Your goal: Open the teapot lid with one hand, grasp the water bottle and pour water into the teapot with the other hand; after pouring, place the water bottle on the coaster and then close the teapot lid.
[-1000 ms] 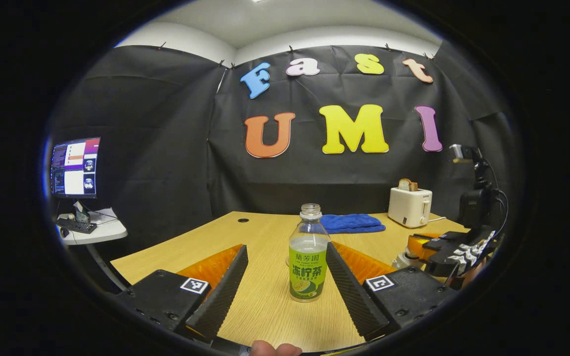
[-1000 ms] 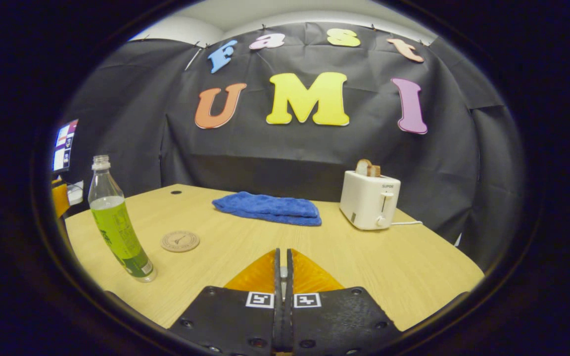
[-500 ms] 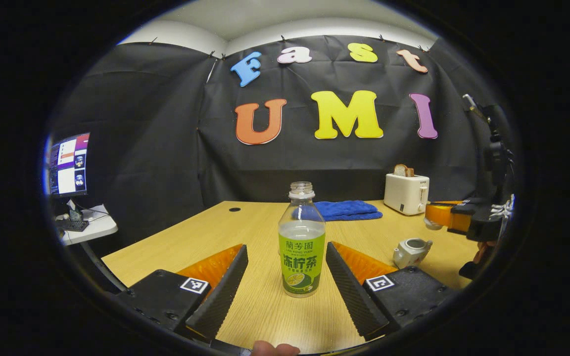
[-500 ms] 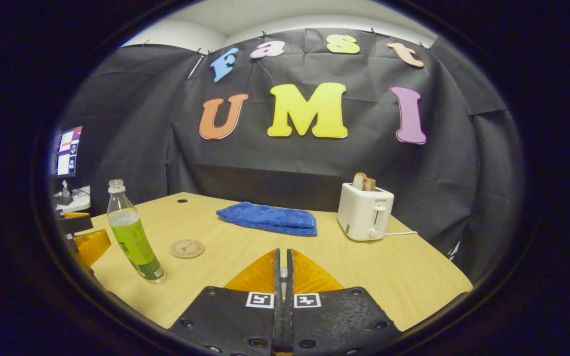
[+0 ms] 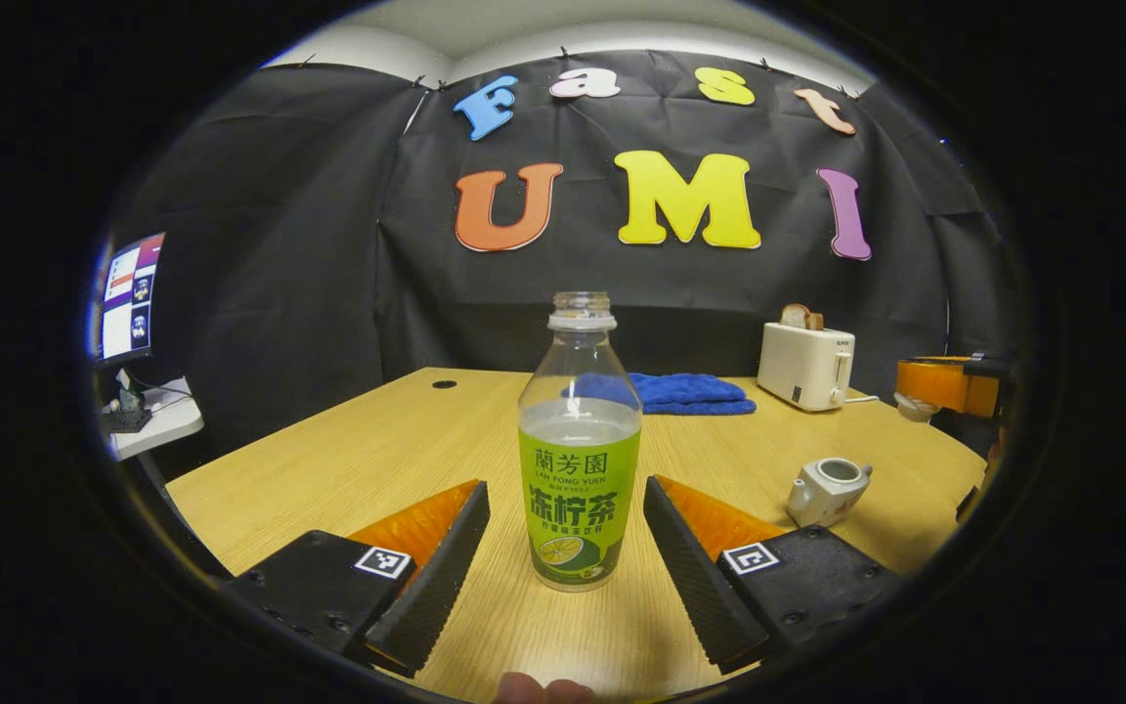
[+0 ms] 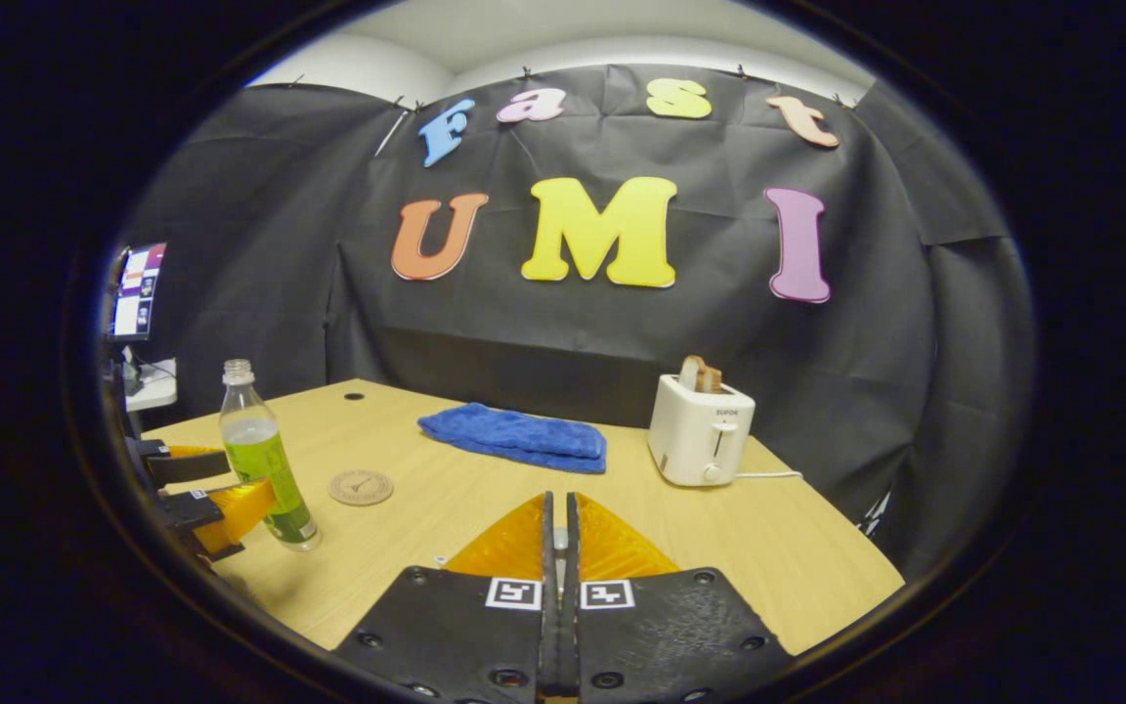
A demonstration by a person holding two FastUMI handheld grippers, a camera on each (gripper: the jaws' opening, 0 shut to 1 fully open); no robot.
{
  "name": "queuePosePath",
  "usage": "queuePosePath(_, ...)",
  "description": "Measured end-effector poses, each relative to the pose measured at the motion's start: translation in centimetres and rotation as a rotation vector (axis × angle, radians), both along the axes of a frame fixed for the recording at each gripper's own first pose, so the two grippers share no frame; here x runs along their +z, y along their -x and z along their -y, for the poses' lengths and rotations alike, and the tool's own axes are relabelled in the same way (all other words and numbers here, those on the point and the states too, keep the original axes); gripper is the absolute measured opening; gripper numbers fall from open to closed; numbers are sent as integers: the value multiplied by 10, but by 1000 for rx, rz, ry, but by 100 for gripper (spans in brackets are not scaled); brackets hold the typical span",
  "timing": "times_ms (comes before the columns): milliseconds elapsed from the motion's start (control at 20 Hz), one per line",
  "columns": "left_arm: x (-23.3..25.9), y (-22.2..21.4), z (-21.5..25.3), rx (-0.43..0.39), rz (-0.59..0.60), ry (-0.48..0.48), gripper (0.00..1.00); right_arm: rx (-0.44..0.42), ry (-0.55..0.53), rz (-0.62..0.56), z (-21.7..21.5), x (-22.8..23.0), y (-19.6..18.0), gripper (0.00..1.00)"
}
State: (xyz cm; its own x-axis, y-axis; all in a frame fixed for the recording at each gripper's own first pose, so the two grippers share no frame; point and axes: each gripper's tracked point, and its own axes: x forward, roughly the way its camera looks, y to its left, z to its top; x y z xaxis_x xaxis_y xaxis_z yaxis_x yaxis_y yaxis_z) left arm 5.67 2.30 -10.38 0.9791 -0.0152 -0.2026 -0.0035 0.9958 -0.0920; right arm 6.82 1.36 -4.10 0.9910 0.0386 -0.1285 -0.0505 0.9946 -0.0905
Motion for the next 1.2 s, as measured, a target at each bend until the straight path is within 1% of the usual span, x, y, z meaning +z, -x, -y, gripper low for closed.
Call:
queuePosePath(300, -14, -13, 3, 2, -38, -4, 100, -1, 2, -29, 7, -7, -2, 0)
queuePosePath(400, -17, -14, 6, -2, -45, -6, 98, 2, 1, -36, 8, -9, -2, 0)
queuePosePath(500, -18, -14, 6, 2, -50, -16, 94, 6, 3, -41, 8, -10, -2, 0)
queuePosePath(650, -19, -16, 6, 5, -50, -31, 82, 9, 3, -43, 11, -10, -1, 0)
queuePosePath(700, -19, -16, 7, 4, -53, -34, 80, 8, 2, -43, 13, -10, 0, 0)
queuePosePath(800, -18, -16, 9, -7, -57, -49, 79, 7, 1, -43, 16, -9, 1, 0)
queuePosePath(900, -13, -18, 6, -20, -63, -100, 78, 8, -1, -47, 21, -11, 2, 0)
queuePosePath(1000, -1, -18, 5, -38, -42, -166, 77, 9, -2, -52, 24, -13, 3, 0)
queuePosePath(1200, 22, -16, 1, -60, -11, -349, 75, 17, 4, -72, 34, -21, 5, 0)
